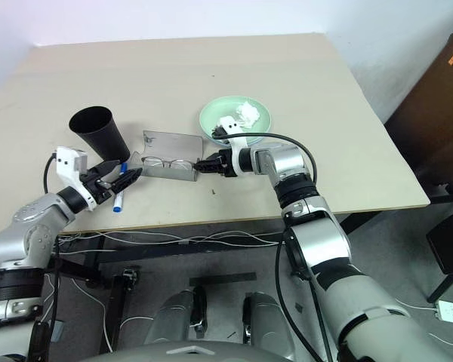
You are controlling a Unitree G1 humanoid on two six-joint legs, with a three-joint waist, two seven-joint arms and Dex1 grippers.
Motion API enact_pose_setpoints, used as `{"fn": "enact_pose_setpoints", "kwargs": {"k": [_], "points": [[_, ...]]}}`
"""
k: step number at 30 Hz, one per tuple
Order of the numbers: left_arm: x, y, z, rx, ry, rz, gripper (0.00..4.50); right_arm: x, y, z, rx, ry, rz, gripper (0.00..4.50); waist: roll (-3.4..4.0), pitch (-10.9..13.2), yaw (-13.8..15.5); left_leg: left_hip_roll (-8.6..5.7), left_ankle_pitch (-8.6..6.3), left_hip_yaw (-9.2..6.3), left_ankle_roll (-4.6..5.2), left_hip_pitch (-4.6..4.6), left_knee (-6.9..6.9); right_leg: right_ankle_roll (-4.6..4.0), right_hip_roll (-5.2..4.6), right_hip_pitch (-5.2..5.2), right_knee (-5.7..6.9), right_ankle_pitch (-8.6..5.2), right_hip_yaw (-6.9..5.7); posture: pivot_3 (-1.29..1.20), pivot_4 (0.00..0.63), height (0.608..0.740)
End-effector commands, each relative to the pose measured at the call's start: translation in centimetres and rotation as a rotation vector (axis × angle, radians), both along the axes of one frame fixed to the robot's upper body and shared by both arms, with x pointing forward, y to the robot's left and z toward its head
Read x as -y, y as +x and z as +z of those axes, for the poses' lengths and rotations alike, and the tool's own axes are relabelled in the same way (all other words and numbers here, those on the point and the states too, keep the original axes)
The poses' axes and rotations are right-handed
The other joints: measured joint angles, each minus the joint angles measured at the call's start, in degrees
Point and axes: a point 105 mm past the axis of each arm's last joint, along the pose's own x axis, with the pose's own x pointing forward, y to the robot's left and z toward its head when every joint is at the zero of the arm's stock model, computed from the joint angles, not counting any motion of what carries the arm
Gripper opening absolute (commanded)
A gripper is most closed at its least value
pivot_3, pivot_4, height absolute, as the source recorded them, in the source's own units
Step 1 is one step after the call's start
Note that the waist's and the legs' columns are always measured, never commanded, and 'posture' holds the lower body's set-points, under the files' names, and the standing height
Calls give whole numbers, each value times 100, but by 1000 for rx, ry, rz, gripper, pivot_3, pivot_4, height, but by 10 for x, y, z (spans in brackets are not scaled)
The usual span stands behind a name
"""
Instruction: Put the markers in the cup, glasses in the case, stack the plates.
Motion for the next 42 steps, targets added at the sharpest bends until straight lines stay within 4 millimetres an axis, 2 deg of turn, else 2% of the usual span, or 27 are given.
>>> {"fn": "enact_pose_setpoints", "kwargs": {"k": [1,7,13,24,31,38,42], "points": [[5,5,7,33,23,-24,4500,-1,-4,7,43,-10,30,2853,0,0,1,0,0,0,0,0,0,0,0,0,0,0,0,0,150,740],[9,10,3,6,21,-38,4500,-3,-8,6,43,-10,42,2853,0,0,-4,0,0,0,0,1,0,0,0,-1,1,0,0,0,150,740],[4,18,0,-30,32,-3,4500,-7,-12,5,41,-10,54,2853,0,0,5,0,0,0,0,2,1,0,0,1,1,0,0,0,150,740],[24,21,-3,-98,53,-108,4500,-10,-14,6,48,-2,61,2853,-1,0,22,-1,1,0,0,3,2,1,0,4,1,1,0,0,150,740],[33,21,6,-104,22,-174,4500,-9,-14,8,46,14,55,2853,-1,0,21,-1,1,0,0,4,2,1,-1,4,1,1,0,0,150,740],[46,7,21,-118,-25,-283,4500,-7,-18,10,34,21,59,2853,-2,1,30,-2,1,0,0,2,2,1,-1,4,0,1,1,0,150,740],[48,-3,22,-151,-3,-323,4500,-7,-21,10,22,30,67,2853,-2,1,20,-2,1,-1,0,3,2,1,-1,3,0,1,1,0,150,740]]}}
